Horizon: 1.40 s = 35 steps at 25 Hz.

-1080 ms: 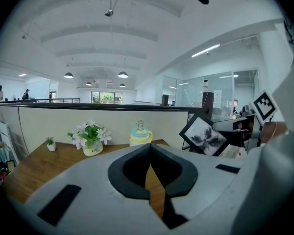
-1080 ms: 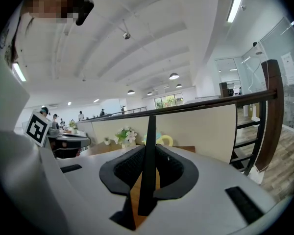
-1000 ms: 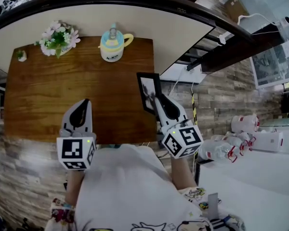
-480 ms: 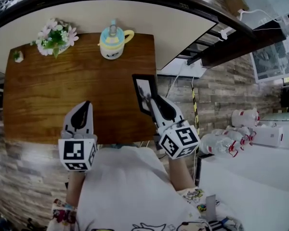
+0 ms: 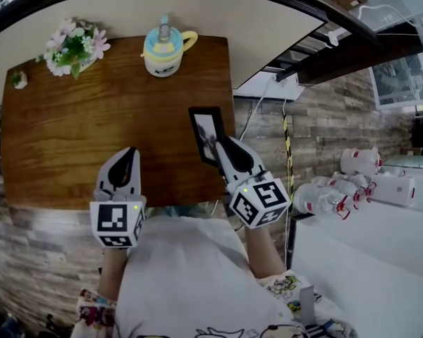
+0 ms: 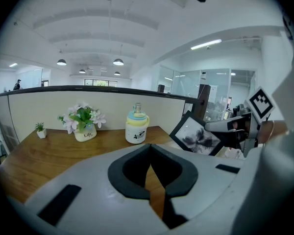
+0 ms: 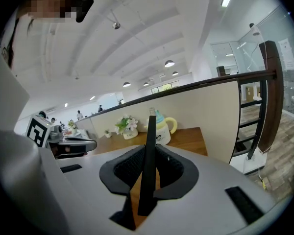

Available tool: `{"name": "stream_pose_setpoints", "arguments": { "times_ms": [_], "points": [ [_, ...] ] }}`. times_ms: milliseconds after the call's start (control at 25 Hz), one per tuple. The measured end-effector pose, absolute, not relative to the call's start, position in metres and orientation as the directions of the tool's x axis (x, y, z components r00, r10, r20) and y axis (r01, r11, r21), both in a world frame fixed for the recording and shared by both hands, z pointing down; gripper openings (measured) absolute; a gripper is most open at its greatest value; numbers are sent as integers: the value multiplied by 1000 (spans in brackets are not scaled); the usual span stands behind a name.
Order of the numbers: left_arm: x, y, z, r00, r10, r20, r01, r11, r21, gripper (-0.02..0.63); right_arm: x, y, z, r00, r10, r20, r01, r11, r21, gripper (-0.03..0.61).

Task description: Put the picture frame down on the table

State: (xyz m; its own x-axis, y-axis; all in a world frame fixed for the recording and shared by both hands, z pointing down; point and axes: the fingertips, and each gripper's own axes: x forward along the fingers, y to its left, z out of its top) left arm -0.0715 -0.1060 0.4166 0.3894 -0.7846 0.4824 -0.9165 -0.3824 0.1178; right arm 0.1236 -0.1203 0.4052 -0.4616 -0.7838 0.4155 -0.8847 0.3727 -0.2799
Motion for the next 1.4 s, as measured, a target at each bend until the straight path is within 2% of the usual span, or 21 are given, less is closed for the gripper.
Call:
{"name": "stream_pose_setpoints", "arguments": {
  "times_ms": [1400],
  "points": [
    [-51,-86,496,425,-709,562,-903,-374,211,3,102,-116,521,-566,-647,511,-778,214,-591,61]
  ]
}}
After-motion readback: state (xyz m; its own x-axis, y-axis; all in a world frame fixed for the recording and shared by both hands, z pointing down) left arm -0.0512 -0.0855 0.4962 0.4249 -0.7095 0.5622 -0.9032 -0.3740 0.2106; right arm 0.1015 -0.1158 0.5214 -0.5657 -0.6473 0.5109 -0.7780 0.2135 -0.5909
